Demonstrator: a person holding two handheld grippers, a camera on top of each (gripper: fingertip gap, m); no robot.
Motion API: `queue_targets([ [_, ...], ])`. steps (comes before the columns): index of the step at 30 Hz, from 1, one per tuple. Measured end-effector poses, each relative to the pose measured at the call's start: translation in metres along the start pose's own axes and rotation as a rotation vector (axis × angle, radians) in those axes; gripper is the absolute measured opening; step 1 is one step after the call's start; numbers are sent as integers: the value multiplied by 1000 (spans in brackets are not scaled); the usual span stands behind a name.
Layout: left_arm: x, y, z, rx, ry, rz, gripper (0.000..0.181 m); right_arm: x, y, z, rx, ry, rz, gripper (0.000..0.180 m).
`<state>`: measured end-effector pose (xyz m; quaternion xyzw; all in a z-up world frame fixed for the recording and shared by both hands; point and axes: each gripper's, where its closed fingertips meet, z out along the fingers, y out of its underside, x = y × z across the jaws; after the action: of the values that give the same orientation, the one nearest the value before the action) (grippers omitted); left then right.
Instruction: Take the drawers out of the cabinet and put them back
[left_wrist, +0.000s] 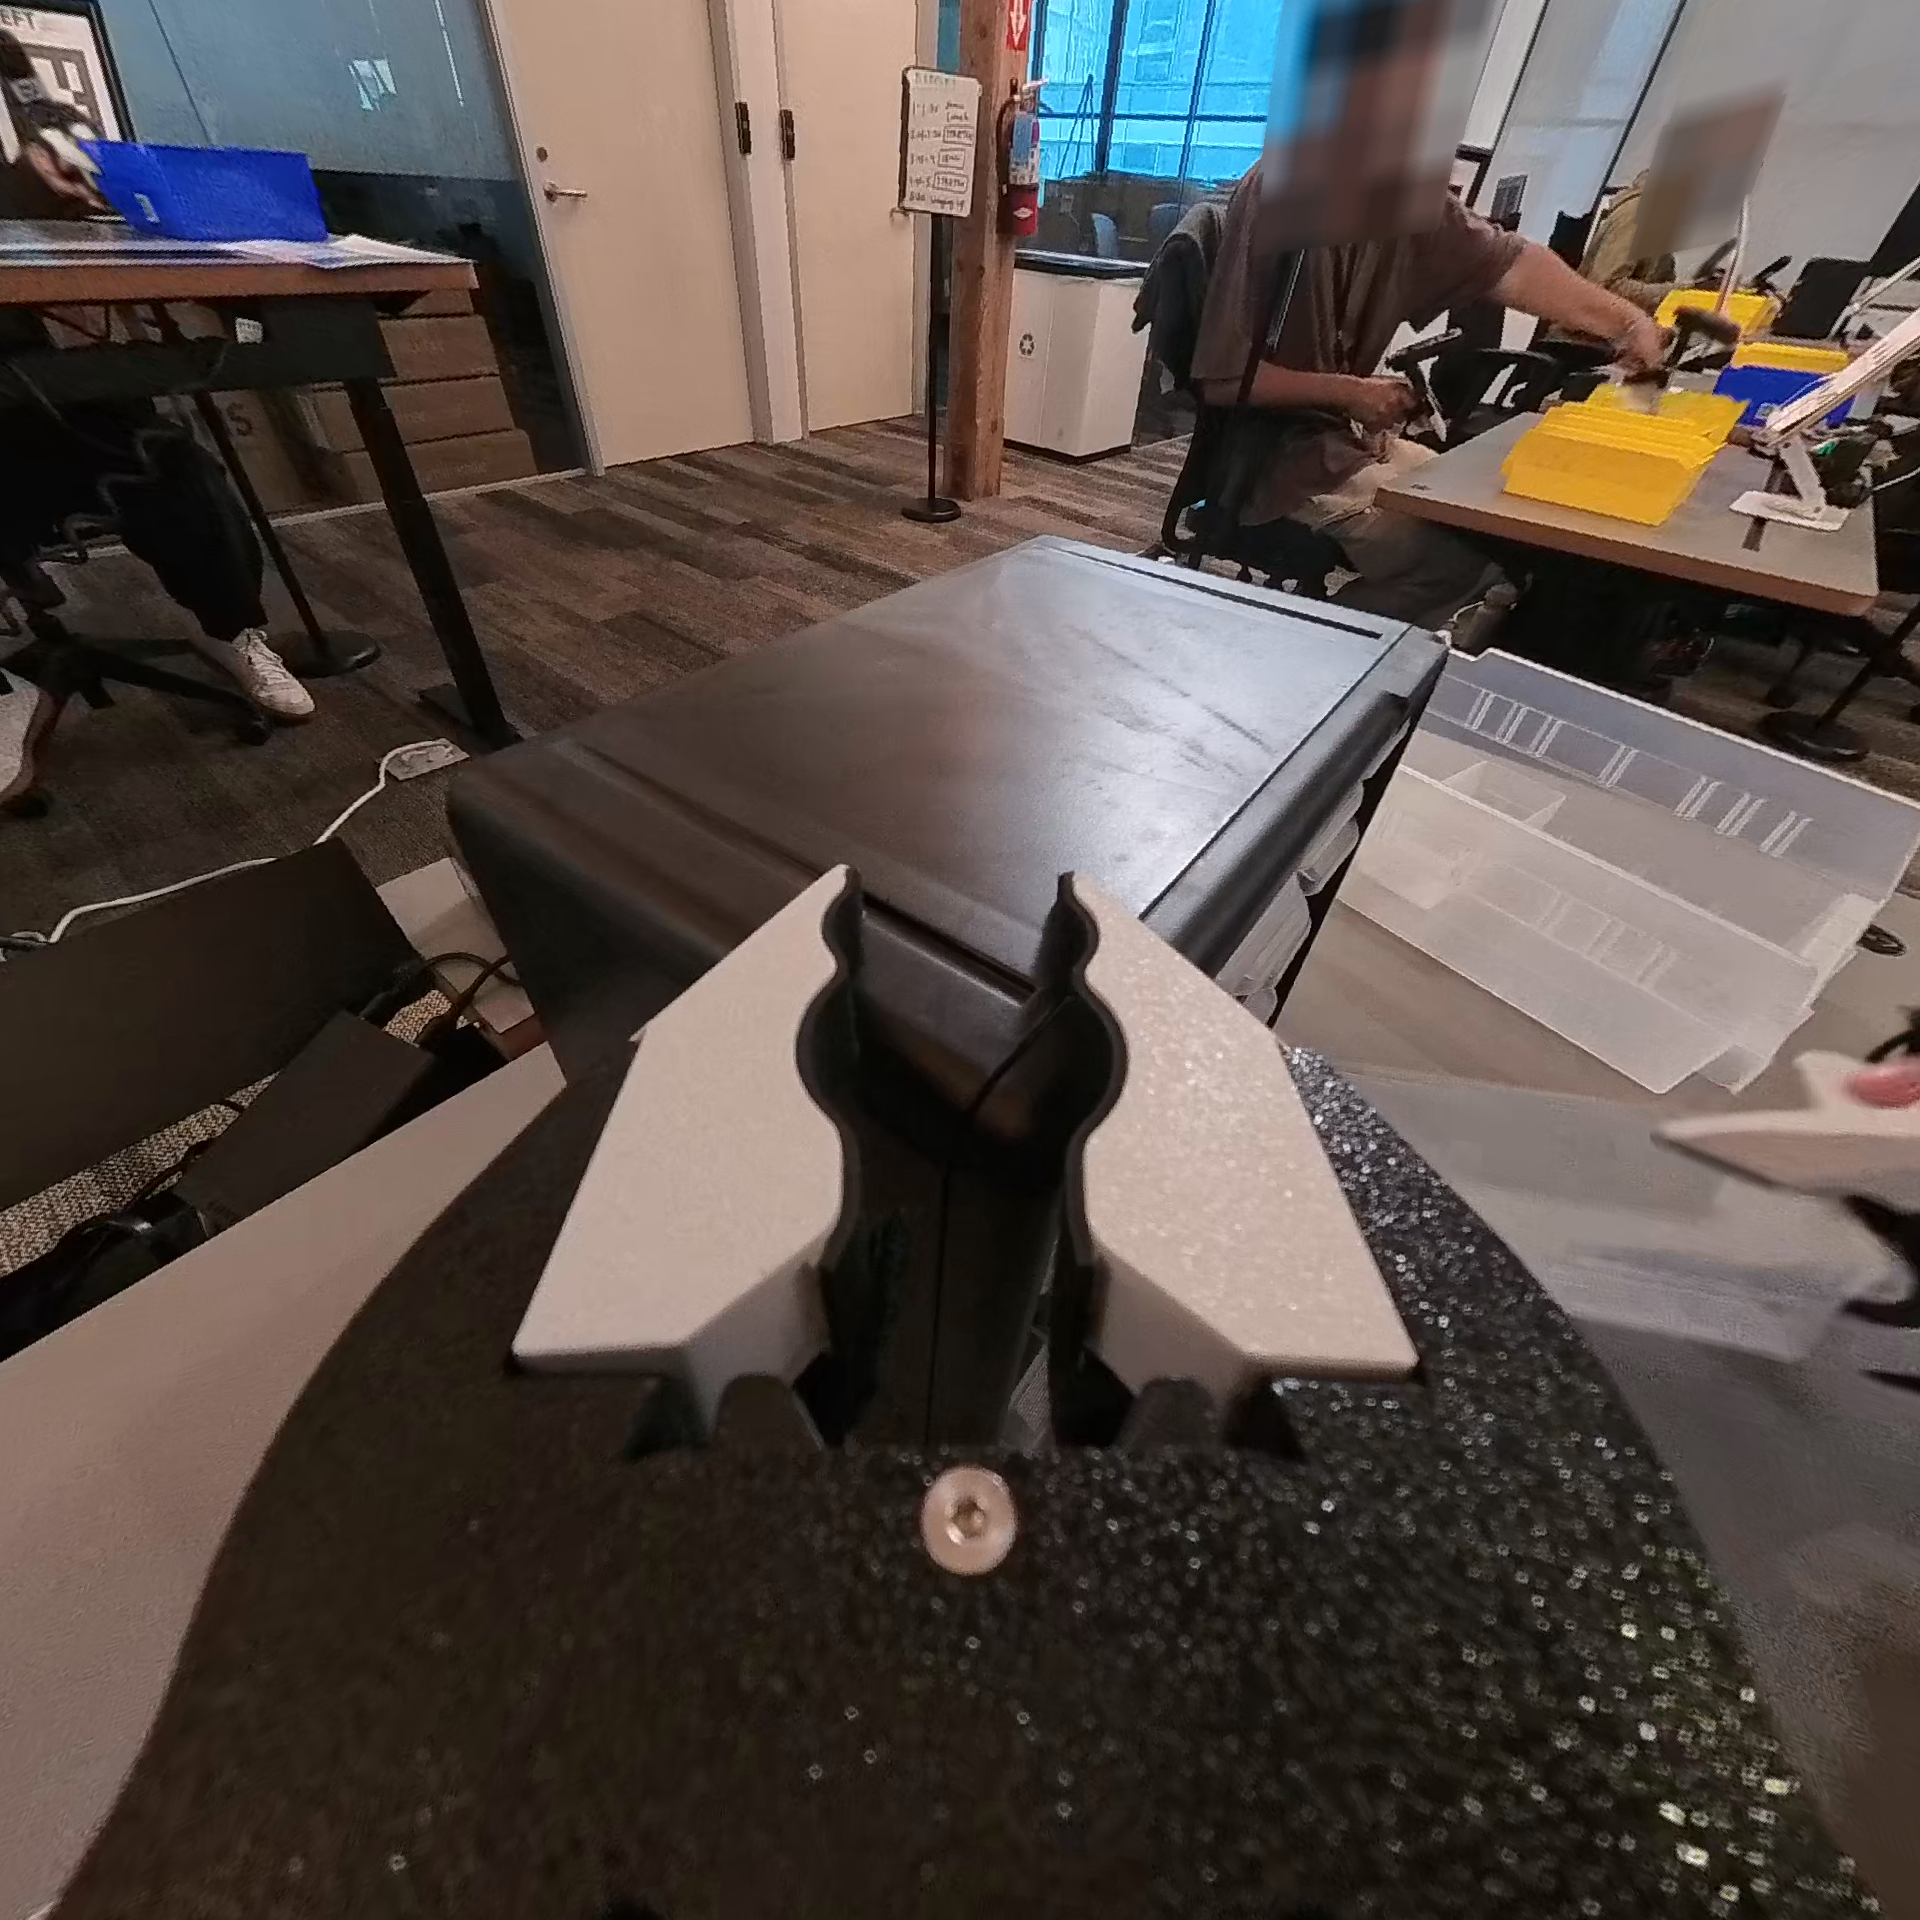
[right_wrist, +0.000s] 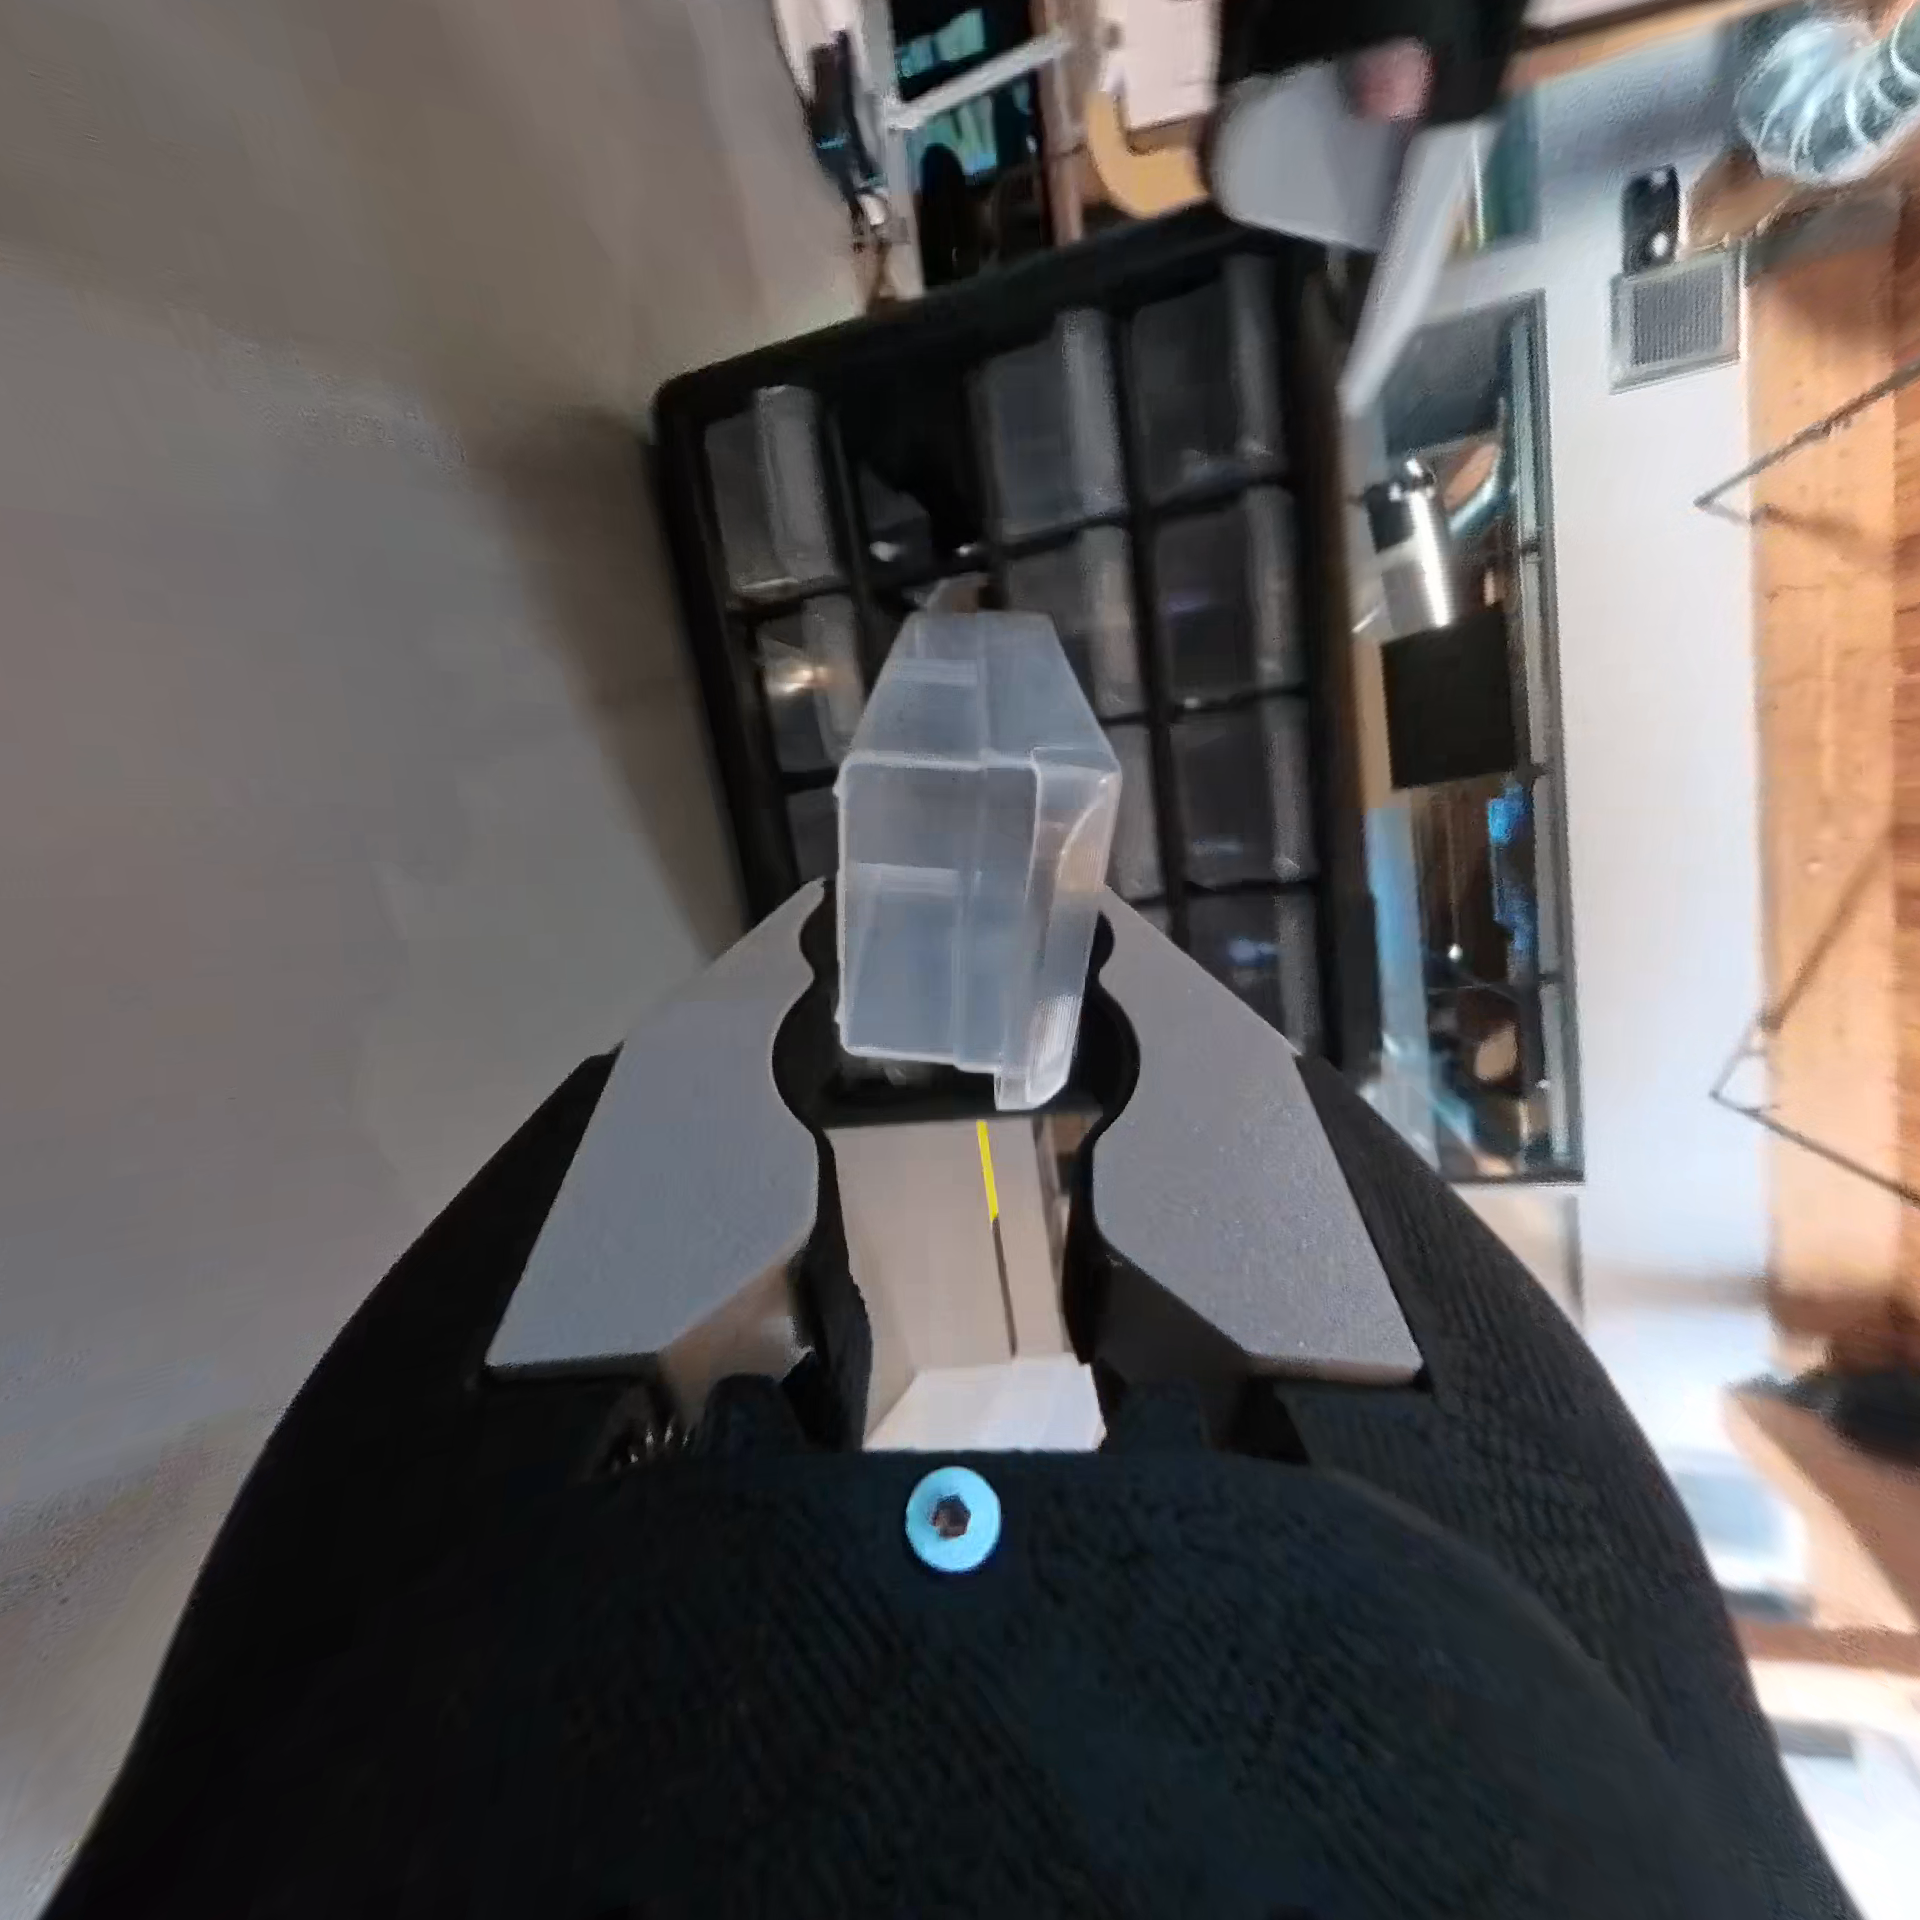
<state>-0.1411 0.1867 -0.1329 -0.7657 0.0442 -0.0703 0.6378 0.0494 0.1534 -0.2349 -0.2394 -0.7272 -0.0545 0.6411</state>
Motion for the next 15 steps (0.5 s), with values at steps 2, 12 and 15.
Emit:
queue_targets([
  [2,0,0,0,1,1,0,35,25,4,-18,-9,18,71,43],
  [12,0,0,0,3,1,-3,35,108,172,-124,-695,-21,747,43],
  [15,0,0,0,3,1,-3,35,88,218,-133,-901,-127,864,43],
])
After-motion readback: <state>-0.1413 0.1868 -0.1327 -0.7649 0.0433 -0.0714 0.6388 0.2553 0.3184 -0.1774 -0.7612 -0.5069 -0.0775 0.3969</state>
